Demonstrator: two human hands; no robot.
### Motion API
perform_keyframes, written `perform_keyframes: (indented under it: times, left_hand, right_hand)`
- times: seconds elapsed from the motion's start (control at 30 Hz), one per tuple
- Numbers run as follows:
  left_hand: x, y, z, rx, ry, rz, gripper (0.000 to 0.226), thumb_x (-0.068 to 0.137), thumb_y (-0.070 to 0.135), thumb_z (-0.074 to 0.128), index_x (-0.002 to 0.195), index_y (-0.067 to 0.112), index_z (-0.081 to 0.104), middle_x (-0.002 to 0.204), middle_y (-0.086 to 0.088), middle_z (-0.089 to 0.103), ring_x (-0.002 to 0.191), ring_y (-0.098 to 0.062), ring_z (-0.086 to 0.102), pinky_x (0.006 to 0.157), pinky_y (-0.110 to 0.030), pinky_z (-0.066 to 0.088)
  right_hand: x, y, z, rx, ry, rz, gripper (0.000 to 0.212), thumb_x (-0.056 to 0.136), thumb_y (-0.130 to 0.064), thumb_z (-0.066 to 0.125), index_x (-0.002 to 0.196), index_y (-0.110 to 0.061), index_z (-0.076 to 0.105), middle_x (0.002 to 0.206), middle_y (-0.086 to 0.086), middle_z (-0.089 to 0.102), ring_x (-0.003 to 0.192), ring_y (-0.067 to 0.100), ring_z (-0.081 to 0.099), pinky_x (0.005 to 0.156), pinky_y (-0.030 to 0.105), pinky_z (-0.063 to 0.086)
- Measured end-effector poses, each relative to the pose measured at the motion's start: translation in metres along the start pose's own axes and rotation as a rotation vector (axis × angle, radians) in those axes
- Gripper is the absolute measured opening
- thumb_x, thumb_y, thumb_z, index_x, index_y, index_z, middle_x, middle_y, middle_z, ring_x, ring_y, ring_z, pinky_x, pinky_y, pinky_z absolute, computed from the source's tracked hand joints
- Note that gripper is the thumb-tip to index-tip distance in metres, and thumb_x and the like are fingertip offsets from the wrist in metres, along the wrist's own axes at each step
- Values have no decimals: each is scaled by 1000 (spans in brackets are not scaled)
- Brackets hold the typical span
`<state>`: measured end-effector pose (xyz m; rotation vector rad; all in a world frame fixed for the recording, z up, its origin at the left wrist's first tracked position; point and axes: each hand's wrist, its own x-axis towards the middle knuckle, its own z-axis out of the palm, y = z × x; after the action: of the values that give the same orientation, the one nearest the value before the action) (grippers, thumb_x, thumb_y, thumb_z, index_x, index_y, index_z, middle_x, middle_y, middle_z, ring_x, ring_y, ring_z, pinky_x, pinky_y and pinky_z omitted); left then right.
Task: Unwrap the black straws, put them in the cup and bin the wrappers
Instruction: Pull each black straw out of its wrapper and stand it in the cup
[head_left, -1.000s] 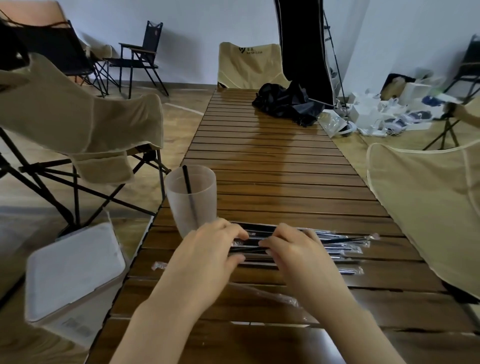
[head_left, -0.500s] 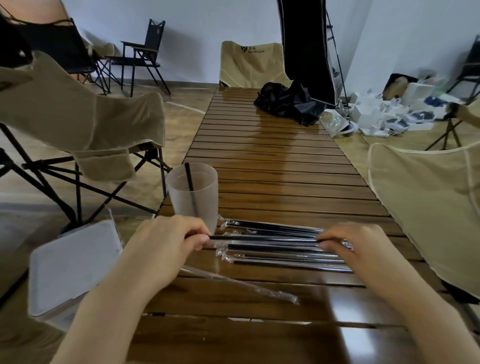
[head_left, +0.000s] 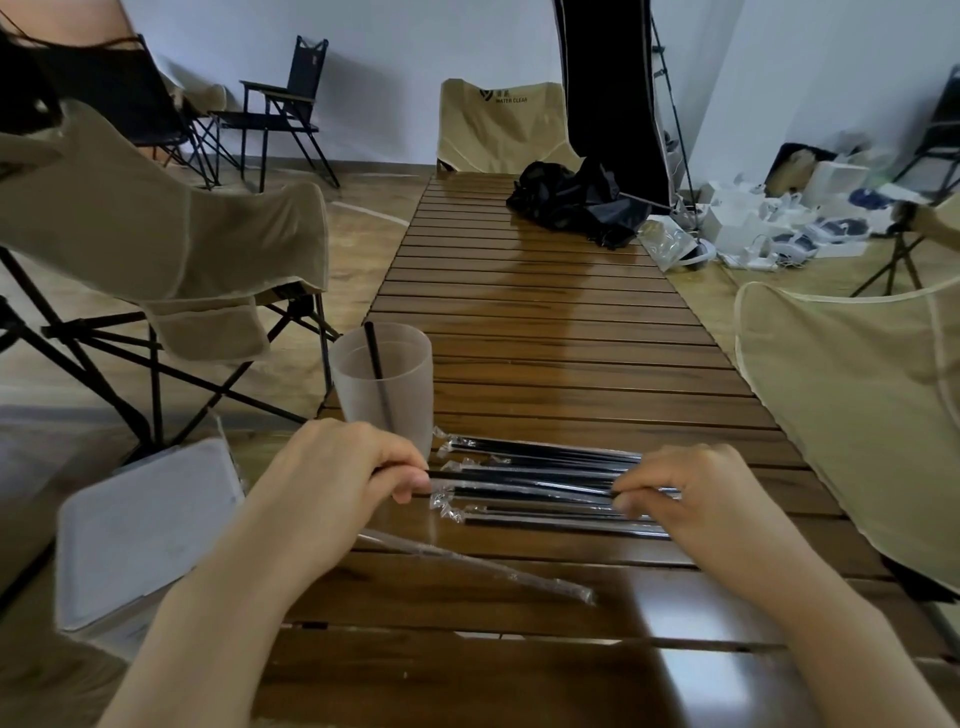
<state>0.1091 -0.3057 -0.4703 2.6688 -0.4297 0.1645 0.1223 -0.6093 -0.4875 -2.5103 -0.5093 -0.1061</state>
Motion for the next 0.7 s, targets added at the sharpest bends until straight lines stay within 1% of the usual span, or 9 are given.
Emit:
perform_keyframes:
  times: [0.07,0.13,0.27,0.37,0.43,0.57,0.63,0.7]
  left_hand:
    - [0,1,1,-21,-9,9,20,85,48,56,84,37,73,67,22,65,80,9,61,68,-5,39]
    - [0,2,3,-35,-15,21,20,85,47,57,84,36,74,66,21,65,83,9,61,67,-4,39]
    - [0,5,6,-45,-19,27,18,87,43,59,86,35,75,66,22,64,79,6,62,68,-4,38]
    - [1,8,7,-50,-28,25,17,88,42,59,88,36,75,68,22,64,78,8,62,68,-2,37]
    - [1,10,8,-58,-44,31,16,88,41,59,90,36,74,70,21,65,77,8,62,69,-2,37]
    - [2,11,11,-60,-65,37,17,88,41,59,91,34,75,71,19,67,76,7,62,71,0,38]
    - [2,12,13,-63,-50,43,16,89,39,60,89,34,75,69,20,65,77,7,62,71,-1,39]
    - [1,15,14,-69,-40,48,14,90,37,60,88,36,74,67,22,63,80,8,62,71,-2,40]
  right_hand:
    - [1,-5,3,16,4,-12,16,81,-14,70,74,-28,76,70,-16,67,79,1,60,70,18,46]
    - [2,-7,6,31,16,-31,17,81,-13,71,75,-28,76,71,-17,67,80,1,60,71,16,46]
    - [3,-13,10,50,33,-55,17,80,-10,72,75,-26,76,71,-16,67,82,1,60,72,12,45]
    - [3,-17,14,62,42,-48,18,81,-11,71,75,-28,76,70,-19,65,81,0,59,68,7,42]
    - [4,-19,16,64,45,-51,18,81,-12,71,76,-29,75,70,-21,63,80,0,59,67,6,40]
    - [5,-24,19,62,26,-83,15,81,-15,71,79,-28,76,72,-20,64,80,0,59,67,8,42]
    - [5,-25,22,47,12,-104,13,81,-15,71,79,-27,76,71,-21,63,78,-1,59,68,11,43]
    - [4,-26,26,30,2,-109,12,81,-15,71,80,-27,76,71,-24,60,76,-3,57,69,11,41]
